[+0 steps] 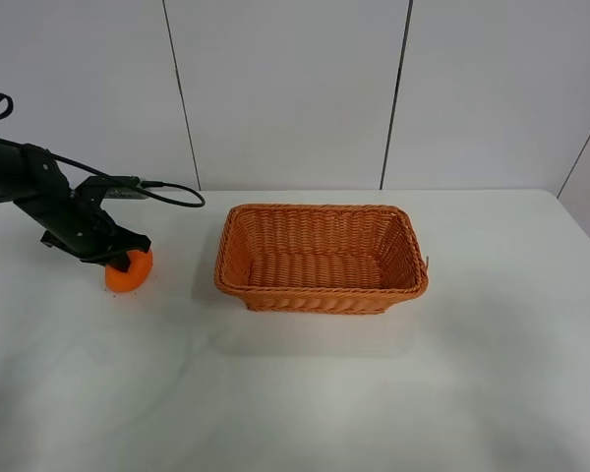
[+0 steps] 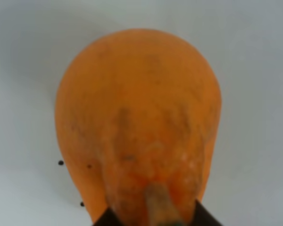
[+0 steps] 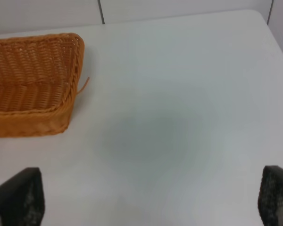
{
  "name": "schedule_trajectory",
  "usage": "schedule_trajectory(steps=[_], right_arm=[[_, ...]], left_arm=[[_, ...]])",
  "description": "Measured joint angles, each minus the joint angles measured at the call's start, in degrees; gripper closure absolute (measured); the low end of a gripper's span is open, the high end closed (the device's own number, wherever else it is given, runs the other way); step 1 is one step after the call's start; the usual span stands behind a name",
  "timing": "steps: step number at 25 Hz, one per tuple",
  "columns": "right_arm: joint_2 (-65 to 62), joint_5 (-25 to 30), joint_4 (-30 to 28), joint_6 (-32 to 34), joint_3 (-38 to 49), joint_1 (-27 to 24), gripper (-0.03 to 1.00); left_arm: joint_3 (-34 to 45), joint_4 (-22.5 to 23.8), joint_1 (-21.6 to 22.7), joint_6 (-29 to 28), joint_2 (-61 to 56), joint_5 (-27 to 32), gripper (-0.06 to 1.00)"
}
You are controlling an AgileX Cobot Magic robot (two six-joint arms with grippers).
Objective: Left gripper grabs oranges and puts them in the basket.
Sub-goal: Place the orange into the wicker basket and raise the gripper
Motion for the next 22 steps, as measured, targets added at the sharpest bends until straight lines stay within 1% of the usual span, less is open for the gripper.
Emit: schedule_trajectory(steps=[6,8,14,17,19,22], right_arm=[[0.0,0.0,0.0,0.0,0.0,0.0,0.27],[0.0,0.0,0.0,0.0,0.0,0.0,0.27],[0.0,0.0,0.0,0.0,0.0,0.0,0.27],[0.0,0.0,0.0,0.0,0.0,0.0,0.27],[0.0,0.0,0.0,0.0,0.0,0.0,0.27],[0.0,0.0,0.0,0.0,0.0,0.0,0.27]], left_arm=[[0.0,0.0,0.0,0.1,-3.0,2.1,0.81],[0.1,0.0,0.0,0.1,-5.4,3.9,0.81],[0.1,-0.1,0.0,0.1,-14.5,6.5,0.82],[0.1,-2.3,0.0,0.1,-19.4,8.6,0.82],[0.1,-5.3,0.0,0.5,-22.3,9.5,0.82],[-0.3,-9.6,-1.1,2.8,-24.7,10.1,0.82]])
